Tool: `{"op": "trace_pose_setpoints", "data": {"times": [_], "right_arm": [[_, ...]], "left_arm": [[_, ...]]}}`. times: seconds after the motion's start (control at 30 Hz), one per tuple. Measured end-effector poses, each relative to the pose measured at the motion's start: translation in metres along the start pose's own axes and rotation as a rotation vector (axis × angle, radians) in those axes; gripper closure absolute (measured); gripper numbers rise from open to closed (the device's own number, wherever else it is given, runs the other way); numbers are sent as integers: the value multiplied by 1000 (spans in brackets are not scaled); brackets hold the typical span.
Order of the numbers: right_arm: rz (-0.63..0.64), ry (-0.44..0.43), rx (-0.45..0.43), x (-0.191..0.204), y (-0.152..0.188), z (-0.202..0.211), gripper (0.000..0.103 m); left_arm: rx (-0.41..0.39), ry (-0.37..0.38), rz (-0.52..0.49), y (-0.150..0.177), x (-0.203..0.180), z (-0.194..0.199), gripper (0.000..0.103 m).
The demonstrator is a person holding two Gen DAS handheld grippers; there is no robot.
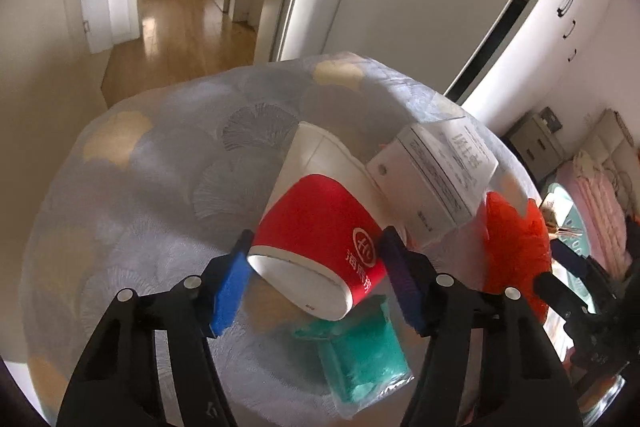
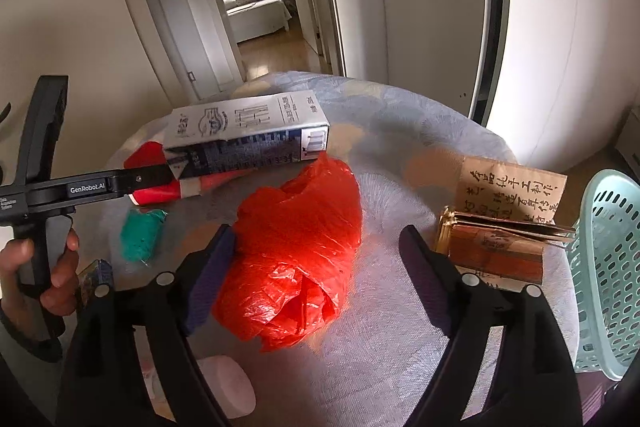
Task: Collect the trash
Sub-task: 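Grasp the red plastic bag with the right tool while the left tool grasps the red-white cup, then carry bag and cup over the teal basket and open both tools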
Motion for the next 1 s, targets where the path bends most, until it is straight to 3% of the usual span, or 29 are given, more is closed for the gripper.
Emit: {"op": "trace_pose_setpoints", "data": {"times": [0.3, 0.43, 0.53, 0.73, 1.0], "right_arm": [[-75, -73, 63, -3, 7, -10, 21], [-90, -160, 76, 4, 8, -7, 56], [4, -135, 34, 15, 6, 5, 66], [104, -100, -71, 29, -3, 39, 68], [74, -38, -161, -5, -23, 82, 68]], "left_arm": [[-85, -30, -8, -9, -4, 27, 54], [-136, -27, 12, -13, -4, 49, 54], [-180, -20, 18, -15, -10, 68, 54], [-282, -36, -25, -23, -41, 110, 54], [-392, -22, -99, -35, -103, 150, 54]]}}
Point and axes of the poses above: each gripper's, at about its wrist camera, not at the fingertips, and z roughly against the way its jaws point, x to its left, y to its underside, the point moved 5 cm from there along -z, roughly the way its jaws point, and after that the axes turned 15 degrees about -x, right-handed, at the moved point
